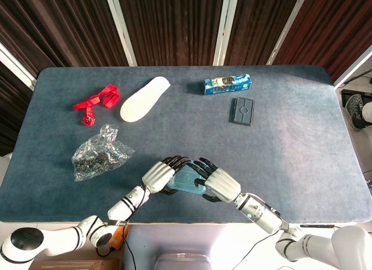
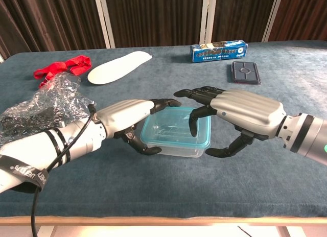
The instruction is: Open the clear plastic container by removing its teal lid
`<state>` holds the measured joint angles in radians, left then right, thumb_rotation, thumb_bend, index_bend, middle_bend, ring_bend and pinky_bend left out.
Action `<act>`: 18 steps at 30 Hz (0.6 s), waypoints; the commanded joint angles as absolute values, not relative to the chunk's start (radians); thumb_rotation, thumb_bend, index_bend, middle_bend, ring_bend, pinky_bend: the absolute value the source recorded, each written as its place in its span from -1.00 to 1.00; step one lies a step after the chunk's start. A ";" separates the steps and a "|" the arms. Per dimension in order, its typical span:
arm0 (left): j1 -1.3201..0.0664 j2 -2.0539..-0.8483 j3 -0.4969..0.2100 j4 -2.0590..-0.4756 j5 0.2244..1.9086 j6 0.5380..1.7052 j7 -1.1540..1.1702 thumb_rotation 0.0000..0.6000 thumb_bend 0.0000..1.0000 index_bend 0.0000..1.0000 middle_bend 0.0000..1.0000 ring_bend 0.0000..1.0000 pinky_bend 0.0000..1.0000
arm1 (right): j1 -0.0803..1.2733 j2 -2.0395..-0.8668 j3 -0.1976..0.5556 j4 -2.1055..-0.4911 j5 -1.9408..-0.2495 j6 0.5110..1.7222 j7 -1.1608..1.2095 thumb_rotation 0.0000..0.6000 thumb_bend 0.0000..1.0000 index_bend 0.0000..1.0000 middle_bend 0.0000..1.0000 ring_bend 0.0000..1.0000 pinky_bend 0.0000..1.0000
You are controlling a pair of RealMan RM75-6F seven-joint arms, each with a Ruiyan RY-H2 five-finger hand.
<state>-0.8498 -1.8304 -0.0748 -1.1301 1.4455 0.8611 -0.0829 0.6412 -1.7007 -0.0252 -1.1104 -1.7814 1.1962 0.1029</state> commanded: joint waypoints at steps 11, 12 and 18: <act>-0.849 -1.834 -0.071 -1.129 1.453 0.863 -0.086 1.00 -0.37 -1.00 0.26 0.29 0.43 | 0.650 -1.707 -0.025 -1.120 -1.764 1.200 0.098 1.00 -0.22 0.17 -0.86 -1.00 -1.00; -0.849 -1.834 -0.070 -1.129 1.454 0.863 -0.086 1.00 -0.37 -1.00 0.27 0.30 0.43 | 0.651 -1.706 -0.026 -1.122 -1.762 1.200 0.101 1.00 -0.22 0.17 -0.86 -1.00 -1.00; -0.848 -1.839 -0.067 -1.124 1.460 0.865 -0.083 1.00 -0.37 -1.00 0.27 0.30 0.44 | 0.653 -1.704 -0.025 -1.132 -1.755 1.204 0.099 1.00 -0.22 0.17 -0.85 -1.00 -1.00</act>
